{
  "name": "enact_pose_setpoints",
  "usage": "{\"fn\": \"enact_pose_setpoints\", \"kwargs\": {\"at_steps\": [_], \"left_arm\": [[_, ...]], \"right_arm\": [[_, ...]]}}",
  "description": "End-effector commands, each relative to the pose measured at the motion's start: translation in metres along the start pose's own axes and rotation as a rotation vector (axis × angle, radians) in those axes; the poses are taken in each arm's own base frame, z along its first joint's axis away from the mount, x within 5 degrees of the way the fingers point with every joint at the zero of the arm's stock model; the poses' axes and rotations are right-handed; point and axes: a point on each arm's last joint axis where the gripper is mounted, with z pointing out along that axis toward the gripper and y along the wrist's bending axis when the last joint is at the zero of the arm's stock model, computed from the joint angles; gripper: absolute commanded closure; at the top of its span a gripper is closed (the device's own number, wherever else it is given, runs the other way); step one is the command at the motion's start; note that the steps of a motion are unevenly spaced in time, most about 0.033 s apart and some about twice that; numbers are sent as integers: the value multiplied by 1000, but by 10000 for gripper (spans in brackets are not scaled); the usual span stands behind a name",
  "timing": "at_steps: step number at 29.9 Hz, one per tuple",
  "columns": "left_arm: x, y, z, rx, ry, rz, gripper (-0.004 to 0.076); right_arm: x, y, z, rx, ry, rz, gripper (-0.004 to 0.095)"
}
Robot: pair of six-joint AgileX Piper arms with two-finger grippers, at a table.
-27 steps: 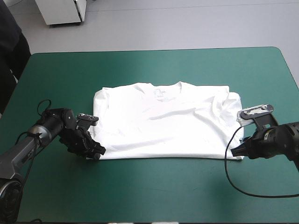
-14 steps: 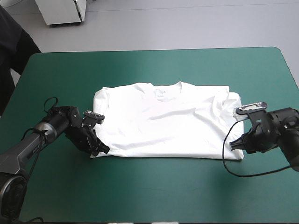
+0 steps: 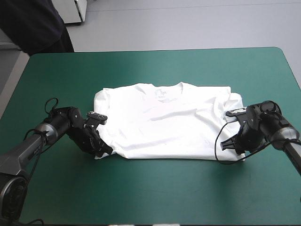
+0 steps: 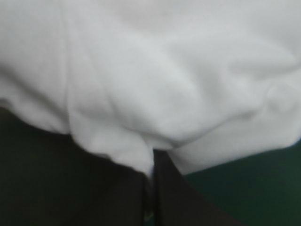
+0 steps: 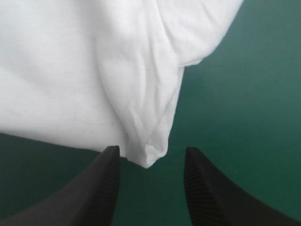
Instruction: Fold the cloth
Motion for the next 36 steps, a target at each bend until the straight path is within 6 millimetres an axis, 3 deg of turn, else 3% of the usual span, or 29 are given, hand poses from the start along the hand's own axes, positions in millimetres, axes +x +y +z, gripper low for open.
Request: {"fn": "enact_pose_setpoints", "kwargs": {"at_steps": [1,11,19,23,28,32,36], "left_arm": [[-1,-8,9,58,-3,-29,746],[-1,-9,9,60,2,-24,746],[-1,-8,9,57,3,-18,746],[0,-7,9,47,8,-10,746],[0,-8,8,46,4,-3,746],[3,-10,0,44,5,12,746],[7,-17,-28,23,-23,39,746]], "right_arm": [[-6,-2,-5,5,-42,-6,487],[-10,-18,20,-51,7,88,487],[9,-12,46,-96,118,100,508],[10,-9,47,-134,121,90,618],[10,-8,47,-140,114,81,918],[8,-9,43,-139,110,79,925],[2,-15,18,-97,81,59,925]]}}
